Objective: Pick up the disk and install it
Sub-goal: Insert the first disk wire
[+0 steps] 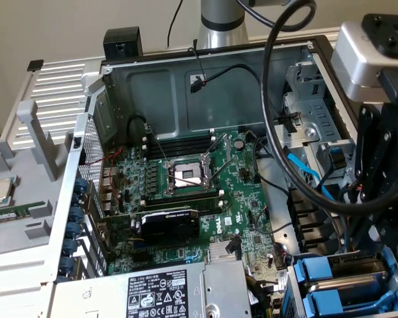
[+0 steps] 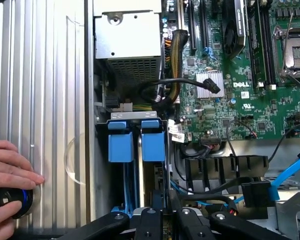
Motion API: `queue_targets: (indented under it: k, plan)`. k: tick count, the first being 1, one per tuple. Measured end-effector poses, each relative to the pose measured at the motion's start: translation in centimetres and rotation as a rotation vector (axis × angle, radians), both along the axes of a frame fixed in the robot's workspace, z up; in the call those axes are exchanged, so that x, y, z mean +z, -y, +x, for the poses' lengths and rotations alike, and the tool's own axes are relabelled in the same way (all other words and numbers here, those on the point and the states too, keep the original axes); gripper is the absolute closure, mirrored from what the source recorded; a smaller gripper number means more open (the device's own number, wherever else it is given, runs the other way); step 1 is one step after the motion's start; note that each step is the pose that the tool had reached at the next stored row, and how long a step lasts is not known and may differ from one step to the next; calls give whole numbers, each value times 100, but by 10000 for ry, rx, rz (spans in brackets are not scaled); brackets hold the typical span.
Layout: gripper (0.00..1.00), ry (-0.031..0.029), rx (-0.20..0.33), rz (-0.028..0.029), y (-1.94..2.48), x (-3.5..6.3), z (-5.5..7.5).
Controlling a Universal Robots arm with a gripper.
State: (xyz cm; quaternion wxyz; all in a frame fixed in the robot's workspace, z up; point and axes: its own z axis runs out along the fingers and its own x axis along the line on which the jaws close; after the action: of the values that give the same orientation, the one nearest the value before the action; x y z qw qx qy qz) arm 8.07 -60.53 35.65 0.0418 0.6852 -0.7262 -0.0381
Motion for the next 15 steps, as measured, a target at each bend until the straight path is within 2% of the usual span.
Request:
queue_targets:
  k: [15]
  plan:
    - [83, 0, 0, 2, 0, -1, 1]
